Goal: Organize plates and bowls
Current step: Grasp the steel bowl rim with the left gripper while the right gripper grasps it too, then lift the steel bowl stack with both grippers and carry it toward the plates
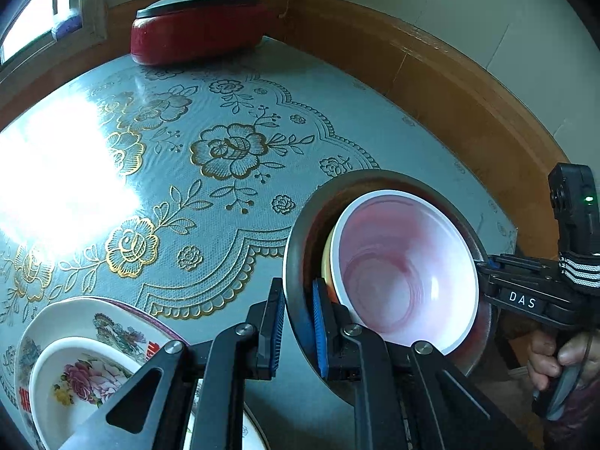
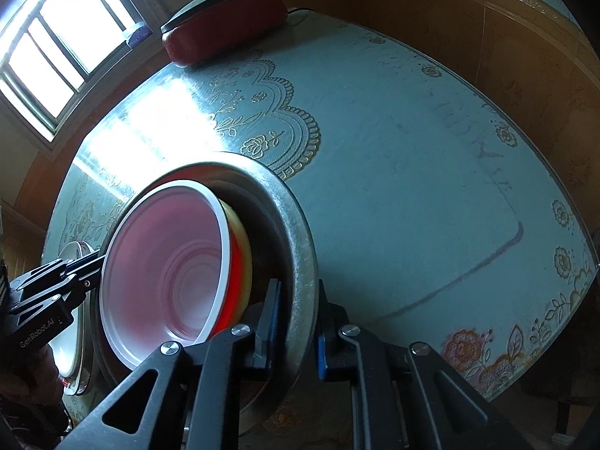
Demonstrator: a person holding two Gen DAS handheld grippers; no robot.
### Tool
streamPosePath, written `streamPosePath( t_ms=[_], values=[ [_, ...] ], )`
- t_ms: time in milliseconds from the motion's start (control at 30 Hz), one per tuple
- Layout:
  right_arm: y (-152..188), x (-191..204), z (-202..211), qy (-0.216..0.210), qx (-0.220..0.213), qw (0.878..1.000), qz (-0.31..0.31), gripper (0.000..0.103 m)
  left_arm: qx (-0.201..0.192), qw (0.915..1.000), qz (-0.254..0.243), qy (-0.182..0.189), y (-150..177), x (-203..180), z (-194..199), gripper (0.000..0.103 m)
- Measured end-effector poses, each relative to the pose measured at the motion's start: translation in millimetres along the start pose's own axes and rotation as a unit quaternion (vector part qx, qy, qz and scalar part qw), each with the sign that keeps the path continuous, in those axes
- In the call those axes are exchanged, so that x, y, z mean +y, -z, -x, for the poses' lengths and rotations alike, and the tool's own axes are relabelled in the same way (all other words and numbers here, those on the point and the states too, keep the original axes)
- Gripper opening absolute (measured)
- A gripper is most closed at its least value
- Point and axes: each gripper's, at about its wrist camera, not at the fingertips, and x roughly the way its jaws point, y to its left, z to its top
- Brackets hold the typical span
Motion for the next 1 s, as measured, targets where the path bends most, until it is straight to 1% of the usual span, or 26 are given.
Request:
streamPosePath(
  t_ms=[33,67,200,400,500,633,700,800,933,1000],
  values=[
    [0,-3,-2,-0.004,0.005,1.000,-0.002,0.014,0.004,1.0000,0.004,0.007,0,1,-1,0.013],
    [1,-5,-3,-0.013,0.007,1.000,-0.006,0.014,0.001,1.0000,0.007,0.004,1,0,0,0.013],
    [0,-7,-3,-0.018,0.000,1.000,-0.007,0.014,-0.002,0.9999,0.001,-0.012,2,-6,-1,0.013],
    [2,-12,-4,-0.033,-0.006,0.999,-0.007,0.012,-0.004,0.9998,0.009,-0.019,4,-8,-1,0.013],
    [3,-15,-2,-0.035,-0.007,0.999,-0.008,0.009,-0.010,0.9997,0.009,-0.022,5,-11,-1,0.013],
    [5,-18,-1,-0.037,-0.009,0.999,-0.010,0.009,-0.014,0.9995,0.023,-0.016,6,-11,-1,0.013],
    [4,-18,-1,-0.038,-0.010,0.999,-0.013,0.006,-0.020,0.9991,0.036,-0.013,8,-12,2,0.013],
    [4,-19,-1,-0.041,-0.012,0.999,-0.015,0.003,-0.033,0.9985,0.040,-0.014,9,-15,5,0.012],
    [5,-20,2,-0.033,-0.014,0.999,-0.020,0.003,-0.026,0.9981,0.057,-0.002,9,-13,1,0.012],
    [6,-23,2,-0.035,-0.012,0.999,-0.023,0.003,-0.026,0.9981,0.056,-0.003,10,-15,1,0.012]
  ],
)
